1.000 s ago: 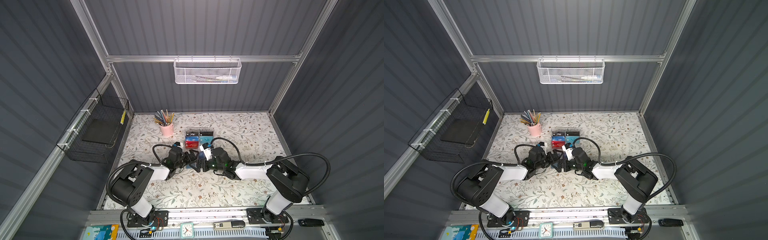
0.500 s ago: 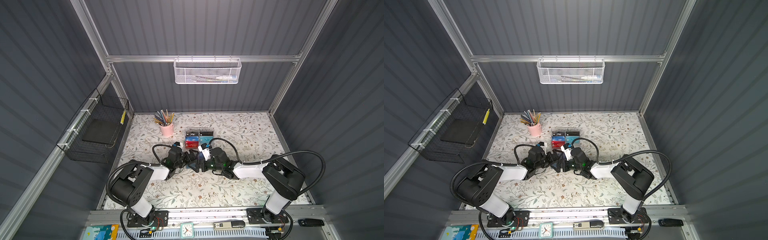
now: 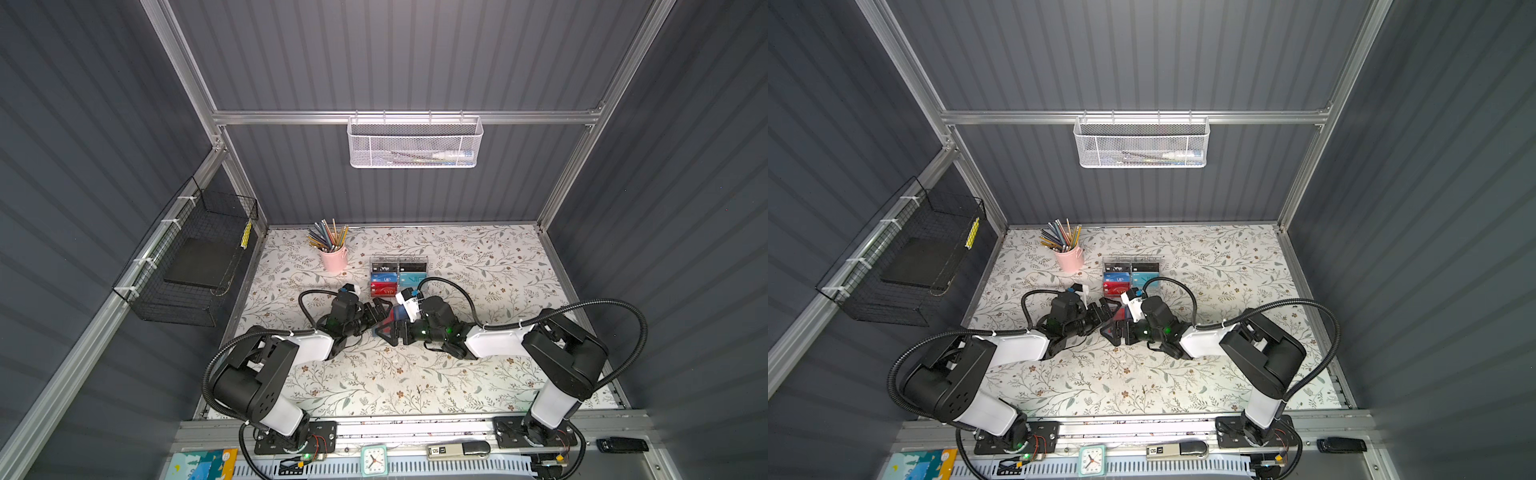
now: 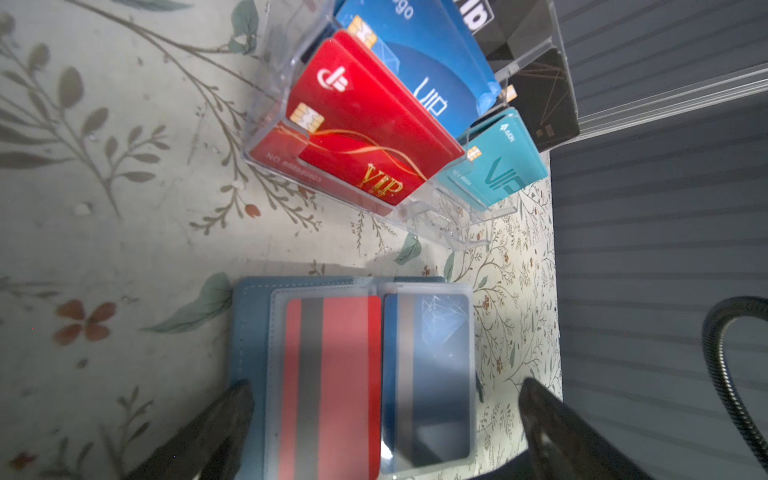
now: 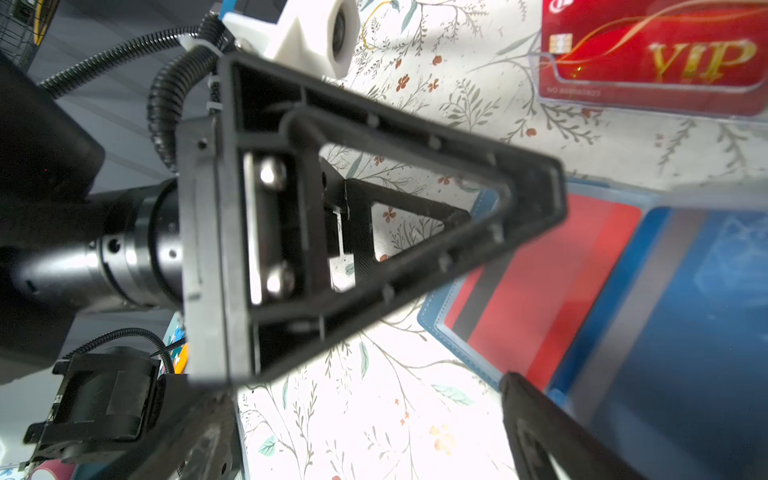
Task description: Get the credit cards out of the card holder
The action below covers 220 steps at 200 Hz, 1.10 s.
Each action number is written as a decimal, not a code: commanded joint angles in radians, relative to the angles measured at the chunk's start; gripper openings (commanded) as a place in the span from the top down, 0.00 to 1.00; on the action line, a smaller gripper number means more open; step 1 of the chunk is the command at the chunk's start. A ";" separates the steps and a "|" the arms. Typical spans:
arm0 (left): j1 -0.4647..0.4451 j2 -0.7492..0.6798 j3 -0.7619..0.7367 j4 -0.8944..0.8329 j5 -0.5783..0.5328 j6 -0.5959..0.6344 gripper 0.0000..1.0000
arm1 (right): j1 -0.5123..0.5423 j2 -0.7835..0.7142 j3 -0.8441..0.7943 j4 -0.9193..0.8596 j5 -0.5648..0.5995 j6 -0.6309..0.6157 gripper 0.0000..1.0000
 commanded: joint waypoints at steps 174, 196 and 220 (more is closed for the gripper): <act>0.023 0.129 0.028 0.169 0.149 -0.093 0.00 | -0.007 0.070 0.004 0.002 0.113 0.051 0.06; 0.028 0.136 0.018 0.169 0.149 -0.088 0.00 | -0.006 0.071 -0.006 0.010 0.137 0.070 0.08; 0.031 0.150 0.002 0.177 0.149 -0.084 0.00 | -0.006 0.074 -0.012 0.013 0.158 0.096 0.11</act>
